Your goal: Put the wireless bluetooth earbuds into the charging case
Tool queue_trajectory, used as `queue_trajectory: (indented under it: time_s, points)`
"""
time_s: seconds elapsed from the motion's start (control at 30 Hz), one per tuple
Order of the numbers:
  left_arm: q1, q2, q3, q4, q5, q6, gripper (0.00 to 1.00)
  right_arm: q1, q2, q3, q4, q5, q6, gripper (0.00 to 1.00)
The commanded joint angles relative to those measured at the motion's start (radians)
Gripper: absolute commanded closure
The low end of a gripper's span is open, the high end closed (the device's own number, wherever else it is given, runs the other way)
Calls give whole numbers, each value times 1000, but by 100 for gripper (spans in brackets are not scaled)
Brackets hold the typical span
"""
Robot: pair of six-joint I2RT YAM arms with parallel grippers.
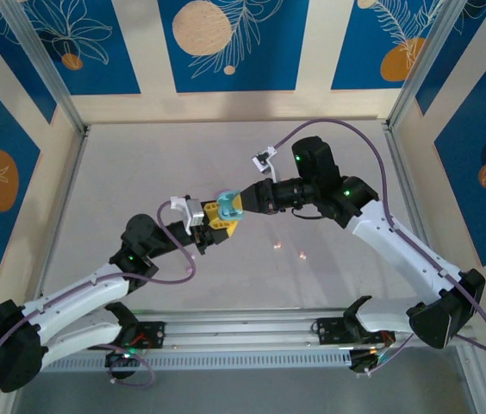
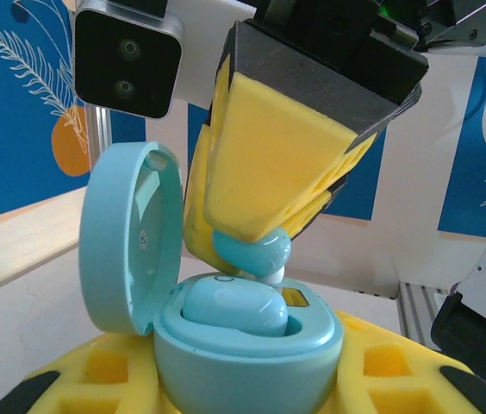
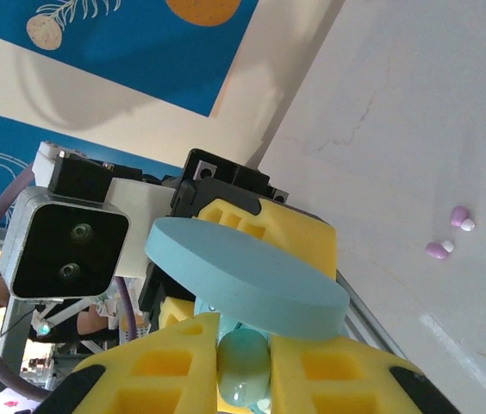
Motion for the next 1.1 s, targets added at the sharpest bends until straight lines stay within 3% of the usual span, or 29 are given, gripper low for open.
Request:
queue_trajectory:
  time_s: [0.0, 1.07]
  points:
    - [-6, -10, 23, 65, 28, -12, 77, 2, 8, 30, -44, 37, -28, 80]
    - [-6, -20, 22, 69, 14, -15, 77, 10, 6, 70, -127, 99, -48, 68]
